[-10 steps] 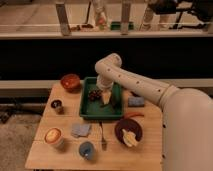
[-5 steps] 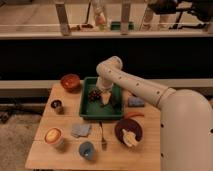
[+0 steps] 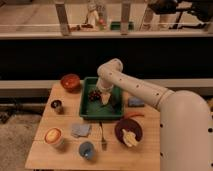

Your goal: Place grapes in metal cup

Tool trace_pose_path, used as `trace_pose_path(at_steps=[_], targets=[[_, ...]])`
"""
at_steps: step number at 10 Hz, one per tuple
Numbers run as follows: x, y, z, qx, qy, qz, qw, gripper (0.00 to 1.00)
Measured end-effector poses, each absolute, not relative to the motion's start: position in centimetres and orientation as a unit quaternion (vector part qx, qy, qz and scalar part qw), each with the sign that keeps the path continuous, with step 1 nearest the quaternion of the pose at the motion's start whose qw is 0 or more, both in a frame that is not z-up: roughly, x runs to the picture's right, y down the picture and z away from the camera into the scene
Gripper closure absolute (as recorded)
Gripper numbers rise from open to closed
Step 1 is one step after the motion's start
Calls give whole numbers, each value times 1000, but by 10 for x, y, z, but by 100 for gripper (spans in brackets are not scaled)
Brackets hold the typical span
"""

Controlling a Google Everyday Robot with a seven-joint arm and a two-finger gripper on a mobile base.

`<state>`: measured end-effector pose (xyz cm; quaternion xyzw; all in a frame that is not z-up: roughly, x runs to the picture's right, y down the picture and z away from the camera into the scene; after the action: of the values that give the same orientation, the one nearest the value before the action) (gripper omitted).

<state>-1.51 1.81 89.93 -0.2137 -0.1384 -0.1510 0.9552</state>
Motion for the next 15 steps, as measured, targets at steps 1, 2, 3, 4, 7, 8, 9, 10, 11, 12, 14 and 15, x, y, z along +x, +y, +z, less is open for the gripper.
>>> trace_pose_path(at_steps=[1, 2, 3, 4, 7, 8, 9, 10, 11, 12, 14, 15], targets=[[-16, 19, 902, -212, -139, -149, 956, 20], [-16, 19, 905, -210, -139, -146, 957, 20], [-16, 19, 907, -208, -140, -144, 957, 20], [-17, 19, 909, -208, -140, -141, 958, 20], [-18, 19, 916, -206, -140, -133, 959, 20], [-19, 18, 918, -204, -139, -131, 960, 20], [-20, 18, 921, -203, -139, -128, 961, 20], [-19, 18, 923, -205, -139, -125, 961, 20], [-19, 18, 926, -208, -139, -122, 961, 20], [-20, 18, 928, -210, -139, -120, 960, 20], [-20, 18, 933, -212, -139, -117, 960, 20], [-21, 18, 936, -214, -138, -115, 960, 20]])
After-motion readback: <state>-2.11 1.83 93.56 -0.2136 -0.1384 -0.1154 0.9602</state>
